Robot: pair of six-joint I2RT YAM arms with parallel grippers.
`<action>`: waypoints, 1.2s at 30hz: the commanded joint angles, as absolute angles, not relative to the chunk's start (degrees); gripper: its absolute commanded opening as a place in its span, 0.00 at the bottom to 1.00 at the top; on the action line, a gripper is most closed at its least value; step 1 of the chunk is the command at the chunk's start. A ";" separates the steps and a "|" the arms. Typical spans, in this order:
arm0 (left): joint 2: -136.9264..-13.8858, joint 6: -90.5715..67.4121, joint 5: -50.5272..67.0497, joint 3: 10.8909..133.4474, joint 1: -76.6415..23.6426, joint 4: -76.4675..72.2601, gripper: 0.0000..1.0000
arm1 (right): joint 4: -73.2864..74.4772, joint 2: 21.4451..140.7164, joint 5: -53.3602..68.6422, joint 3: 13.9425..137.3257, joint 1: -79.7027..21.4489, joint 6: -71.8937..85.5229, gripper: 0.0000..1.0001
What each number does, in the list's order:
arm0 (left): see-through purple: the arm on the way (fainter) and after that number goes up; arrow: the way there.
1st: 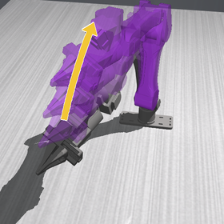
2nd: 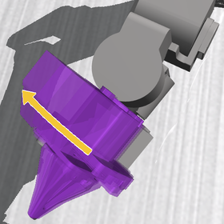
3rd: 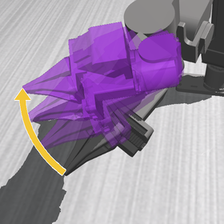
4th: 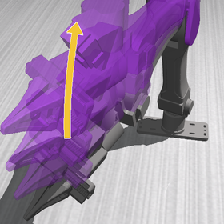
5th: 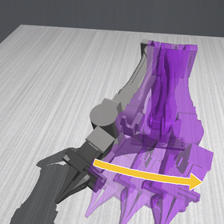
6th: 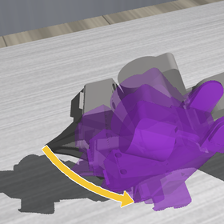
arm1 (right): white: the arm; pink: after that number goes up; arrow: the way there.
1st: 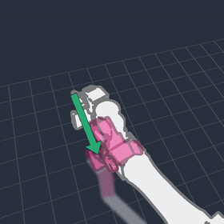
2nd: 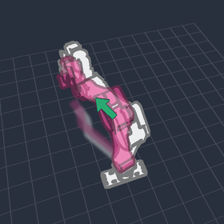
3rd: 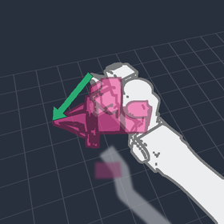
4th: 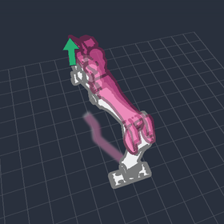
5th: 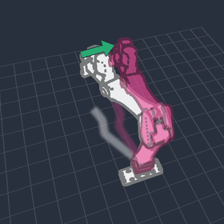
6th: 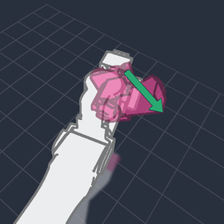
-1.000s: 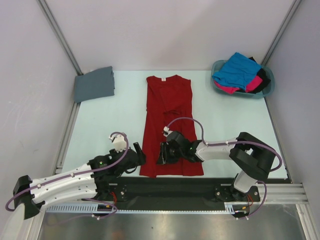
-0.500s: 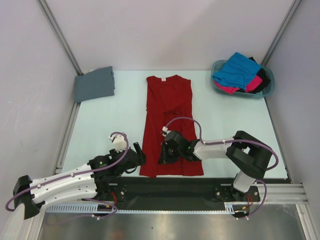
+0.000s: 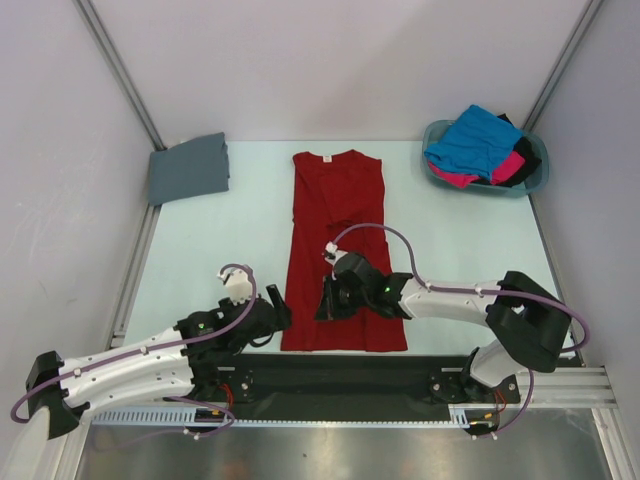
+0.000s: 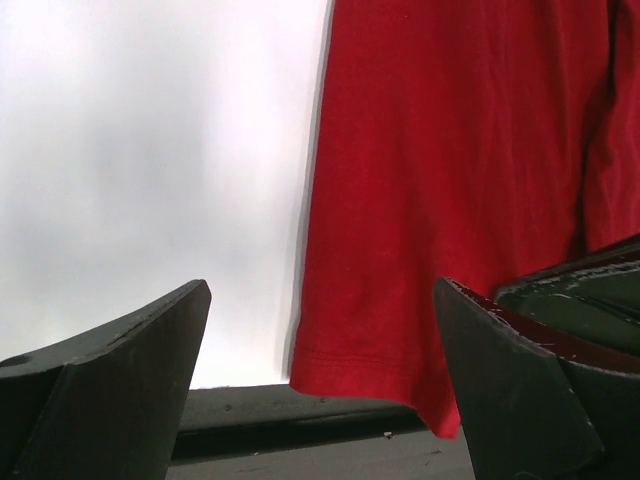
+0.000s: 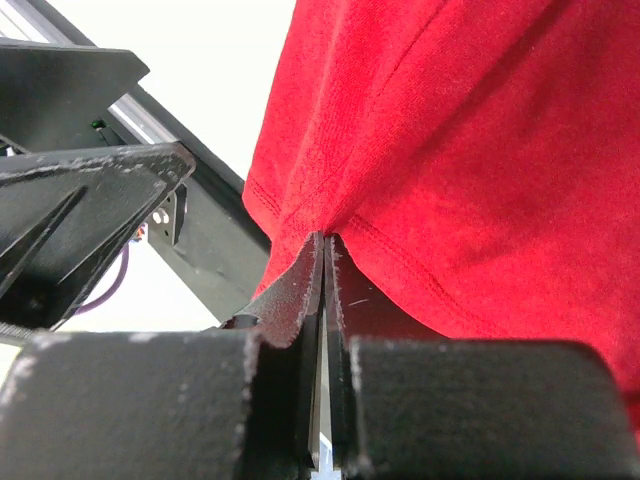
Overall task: Fold and stack the t-shirts
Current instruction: Fold the tshirt
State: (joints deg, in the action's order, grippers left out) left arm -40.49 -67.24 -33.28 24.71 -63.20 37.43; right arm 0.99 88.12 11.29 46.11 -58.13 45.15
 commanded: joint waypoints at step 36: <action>-55.63 -57.30 -22.60 20.83 -61.79 14.34 1.00 | 38.50 59.51 -19.61 37.46 -49.40 52.21 0.60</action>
State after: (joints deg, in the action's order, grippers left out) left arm -53.76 -59.00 -26.13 22.13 -62.22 21.76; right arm 35.77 61.47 -19.00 41.54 -51.53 50.94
